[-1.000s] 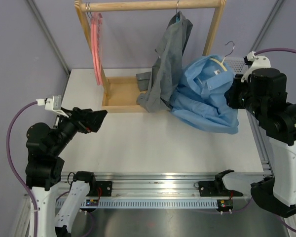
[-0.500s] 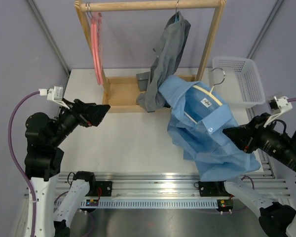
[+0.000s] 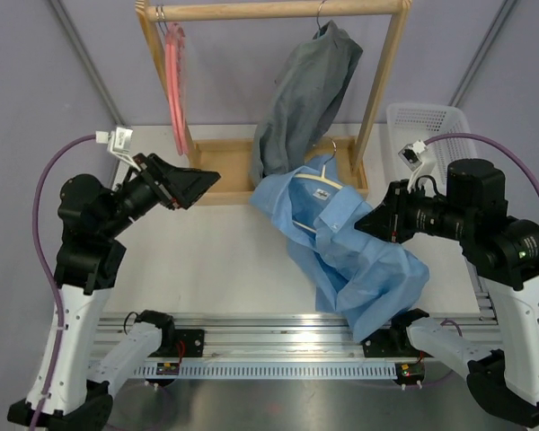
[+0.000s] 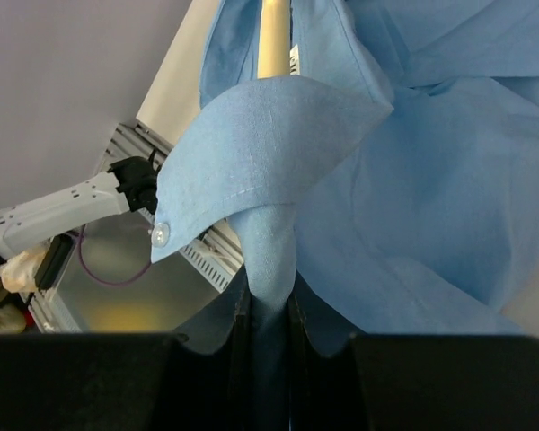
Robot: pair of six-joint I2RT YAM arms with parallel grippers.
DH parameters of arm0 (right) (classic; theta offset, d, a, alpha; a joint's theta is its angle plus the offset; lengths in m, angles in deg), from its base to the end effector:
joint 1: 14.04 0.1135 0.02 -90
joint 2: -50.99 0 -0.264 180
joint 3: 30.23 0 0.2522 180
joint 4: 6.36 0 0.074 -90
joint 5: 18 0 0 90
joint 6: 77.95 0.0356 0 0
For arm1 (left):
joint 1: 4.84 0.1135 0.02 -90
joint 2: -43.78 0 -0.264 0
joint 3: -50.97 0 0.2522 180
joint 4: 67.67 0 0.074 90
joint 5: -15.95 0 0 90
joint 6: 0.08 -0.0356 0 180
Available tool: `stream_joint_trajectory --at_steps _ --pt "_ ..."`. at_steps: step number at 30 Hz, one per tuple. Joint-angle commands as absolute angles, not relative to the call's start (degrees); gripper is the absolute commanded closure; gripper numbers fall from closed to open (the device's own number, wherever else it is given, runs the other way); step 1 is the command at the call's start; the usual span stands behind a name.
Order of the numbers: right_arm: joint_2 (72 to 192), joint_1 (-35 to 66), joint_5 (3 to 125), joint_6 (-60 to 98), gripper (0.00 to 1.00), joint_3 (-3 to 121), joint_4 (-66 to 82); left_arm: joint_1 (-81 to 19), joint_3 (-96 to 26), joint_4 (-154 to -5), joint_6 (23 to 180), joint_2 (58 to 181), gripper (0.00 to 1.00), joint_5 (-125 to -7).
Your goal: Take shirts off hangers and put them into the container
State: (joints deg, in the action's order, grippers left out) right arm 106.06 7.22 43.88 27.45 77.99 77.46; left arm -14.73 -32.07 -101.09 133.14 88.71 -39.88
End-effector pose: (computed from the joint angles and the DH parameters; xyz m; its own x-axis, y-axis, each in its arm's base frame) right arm 0.0971 0.0558 0.4780 -0.6436 0.0009 -0.7654 -0.5463 0.6998 0.4602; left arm 0.1292 -0.0428 0.4641 -0.4163 -0.5026 -0.7577 0.5606 0.5143 -0.6490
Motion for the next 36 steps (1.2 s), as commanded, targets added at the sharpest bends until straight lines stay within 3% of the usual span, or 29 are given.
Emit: stream_joint_trajectory --at_steps 1,12,27,29,31,32,33,36 --pt "105.74 7.23 36.67 28.13 1.00 79.42 67.69 -22.66 -36.35 -96.46 135.36 92.28 0.02 -42.31" --pt "106.10 7.23 32.27 28.04 1.00 78.63 65.24 -47.97 -48.74 -99.62 128.86 106.88 0.06 -62.33" --pt "105.30 7.32 31.22 27.34 1.00 77.93 64.70 -59.42 -57.54 -98.22 123.41 121.04 0.12 -77.73" --pt "105.39 7.32 30.78 27.34 1.00 78.02 64.70 -60.04 -57.54 -98.04 122.61 122.09 0.18 -79.14" --pt "105.22 7.41 30.77 27.43 1.00 78.02 64.62 -60.39 -57.63 -97.69 121.65 122.44 0.33 -80.81" --pt "105.13 7.32 30.78 27.43 1.00 77.93 64.79 -60.74 -57.71 -97.52 121.47 122.88 0.42 -81.34" --pt "104.87 7.32 30.95 27.08 1.00 78.10 64.97 -60.92 -57.72 -97.52 121.12 122.88 0.59 -82.39" --pt "104.60 7.32 31.92 26.55 1.00 78.72 66.37 -61.71 -57.80 -97.43 120.24 122.71 0.87 -84.77"
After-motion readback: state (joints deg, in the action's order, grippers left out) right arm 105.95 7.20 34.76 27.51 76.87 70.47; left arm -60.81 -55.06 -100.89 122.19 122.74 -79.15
